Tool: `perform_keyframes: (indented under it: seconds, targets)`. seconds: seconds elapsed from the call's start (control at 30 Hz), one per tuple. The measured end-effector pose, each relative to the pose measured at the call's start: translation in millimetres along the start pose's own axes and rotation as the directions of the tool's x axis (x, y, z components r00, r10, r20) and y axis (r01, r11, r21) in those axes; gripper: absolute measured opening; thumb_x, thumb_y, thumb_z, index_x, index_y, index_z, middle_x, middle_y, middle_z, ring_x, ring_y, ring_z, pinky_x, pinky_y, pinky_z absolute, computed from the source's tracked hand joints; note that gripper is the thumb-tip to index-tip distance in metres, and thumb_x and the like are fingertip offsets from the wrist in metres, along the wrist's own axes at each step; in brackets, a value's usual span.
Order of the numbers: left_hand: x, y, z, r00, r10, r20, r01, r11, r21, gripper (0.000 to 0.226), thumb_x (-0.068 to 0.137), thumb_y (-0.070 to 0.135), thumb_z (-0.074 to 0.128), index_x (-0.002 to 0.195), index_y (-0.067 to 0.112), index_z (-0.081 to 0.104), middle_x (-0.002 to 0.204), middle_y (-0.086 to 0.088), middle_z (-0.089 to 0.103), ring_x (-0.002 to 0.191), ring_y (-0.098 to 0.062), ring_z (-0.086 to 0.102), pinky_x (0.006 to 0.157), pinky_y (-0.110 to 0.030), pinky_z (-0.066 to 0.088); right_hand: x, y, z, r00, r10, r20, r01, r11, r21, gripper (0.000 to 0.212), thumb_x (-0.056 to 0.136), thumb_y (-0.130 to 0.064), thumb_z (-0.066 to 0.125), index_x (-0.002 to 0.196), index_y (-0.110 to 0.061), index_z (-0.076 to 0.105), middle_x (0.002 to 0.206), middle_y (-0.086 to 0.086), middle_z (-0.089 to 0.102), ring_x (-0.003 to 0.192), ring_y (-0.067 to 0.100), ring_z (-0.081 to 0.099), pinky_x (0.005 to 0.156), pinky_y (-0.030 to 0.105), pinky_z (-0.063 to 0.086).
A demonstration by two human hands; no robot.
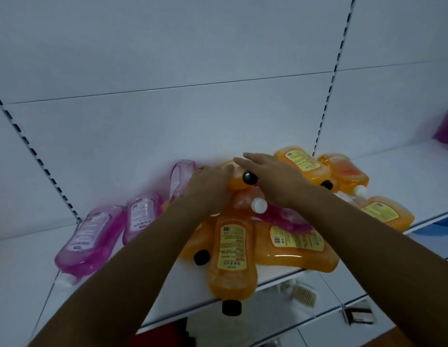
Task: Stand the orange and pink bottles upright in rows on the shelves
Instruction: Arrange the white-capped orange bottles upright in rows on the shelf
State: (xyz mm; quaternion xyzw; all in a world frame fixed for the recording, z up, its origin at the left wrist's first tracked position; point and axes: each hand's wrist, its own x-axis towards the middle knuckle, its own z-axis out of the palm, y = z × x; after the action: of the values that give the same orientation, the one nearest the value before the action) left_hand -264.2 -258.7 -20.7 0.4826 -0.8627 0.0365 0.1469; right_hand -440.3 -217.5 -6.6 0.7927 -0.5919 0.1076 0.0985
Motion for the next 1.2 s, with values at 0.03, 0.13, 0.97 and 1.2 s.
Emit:
perform_keyframes:
  seconds: [0.03,0.13,0.97,1.2]
  targets:
    - [1,-2,2,1.000,0.019,-0.015,-0.019,1.000,0.016,0.033,0.096,0.032,0.049,0.127,0.023,0.049,0.108,0.000,0.066,0.098,-0.024,0.063,0.088,-0.040,0.051,3,1,3,1.000,-0.016,0.005,0.017,1.000,-0.015,0.086,0.086,-0.002,0.061,0.150,-0.039,0.017,0.158,-0.006,0.023,0.143,0.020,0.026,0.097,0.038,0.047]
    - [3,-8,10,0.997,0.052,-0.054,-0.047,0.995,0.087,0.034,0.095,0.028,0.053,0.128,0.022,0.046,0.105,-0.003,0.067,0.095,-0.026,0.064,0.087,-0.039,0.050,11,4,4,0.997,-0.072,0.007,0.072,0.997,-0.024,0.082,0.084,-0.010,0.067,0.146,-0.039,0.023,0.153,-0.008,0.032,0.136,0.020,0.037,0.086,0.038,0.052]
    - [-164,-8,-100,0.815,-0.052,-0.578,0.008,0.997,-0.078,0.068,0.099,0.056,0.028,0.144,0.005,0.039,0.125,-0.013,0.063,0.107,-0.031,0.062,0.090,-0.048,0.048,-31,-107,-71,0.771,-0.254,-0.584,0.557,0.712,0.427,0.055,0.079,-0.020,0.078,0.127,-0.004,0.056,0.122,0.010,0.061,0.109,0.009,0.053,0.084,0.010,0.045]
    - [-315,-67,-116,0.763,-0.317,-0.562,0.258,0.948,-0.186,0.087,0.089,0.039,0.064,0.153,0.011,0.012,0.151,-0.006,0.039,0.130,-0.020,0.045,0.103,-0.040,0.042,-36,-259,-66,0.756,-0.375,-0.537,0.654,0.408,0.636,0.054,0.080,-0.031,0.075,0.128,-0.014,0.055,0.118,0.001,0.061,0.104,0.004,0.052,0.088,0.012,0.043]
